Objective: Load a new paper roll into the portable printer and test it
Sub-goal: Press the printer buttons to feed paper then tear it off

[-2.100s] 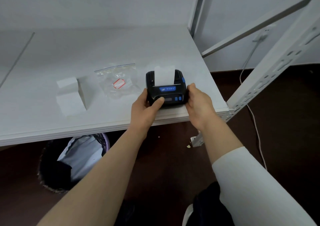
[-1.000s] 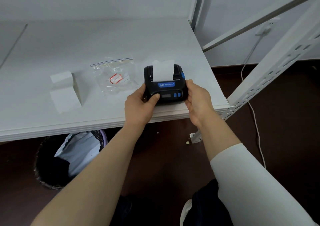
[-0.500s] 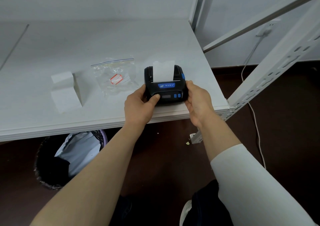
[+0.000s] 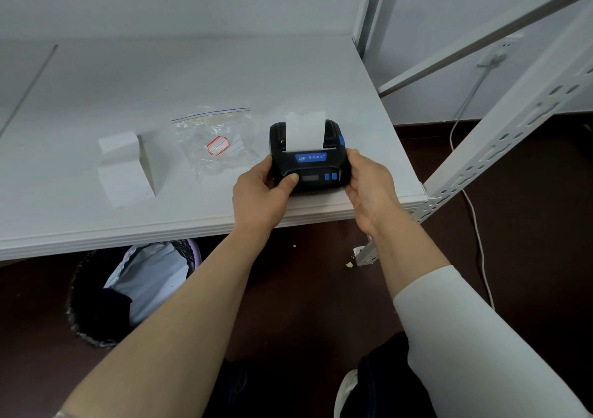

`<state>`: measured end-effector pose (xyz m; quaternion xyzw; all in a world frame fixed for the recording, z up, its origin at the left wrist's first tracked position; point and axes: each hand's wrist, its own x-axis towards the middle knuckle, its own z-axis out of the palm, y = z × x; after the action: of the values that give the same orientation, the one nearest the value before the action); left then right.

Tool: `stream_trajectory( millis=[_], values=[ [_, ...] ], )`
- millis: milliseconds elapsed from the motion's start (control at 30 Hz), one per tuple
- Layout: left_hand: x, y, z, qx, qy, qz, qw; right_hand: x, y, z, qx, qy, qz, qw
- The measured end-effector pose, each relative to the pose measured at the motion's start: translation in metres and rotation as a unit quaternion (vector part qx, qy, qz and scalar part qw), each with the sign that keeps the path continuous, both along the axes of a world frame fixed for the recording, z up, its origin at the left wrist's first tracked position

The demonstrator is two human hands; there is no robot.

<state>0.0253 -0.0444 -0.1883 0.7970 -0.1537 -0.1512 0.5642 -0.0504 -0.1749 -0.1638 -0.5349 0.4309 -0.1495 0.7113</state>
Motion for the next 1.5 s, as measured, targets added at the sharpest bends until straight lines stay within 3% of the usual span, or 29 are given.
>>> stream_trajectory(
  millis=[1500],
  values=[
    [-0.005, -0.0012, 0.0089, -0.005, 0.012, 0.006, 1.0, -0.0017, 0.0031, 0.0047, -0.006, 0.003, 0.001, 1.0]
  ],
)
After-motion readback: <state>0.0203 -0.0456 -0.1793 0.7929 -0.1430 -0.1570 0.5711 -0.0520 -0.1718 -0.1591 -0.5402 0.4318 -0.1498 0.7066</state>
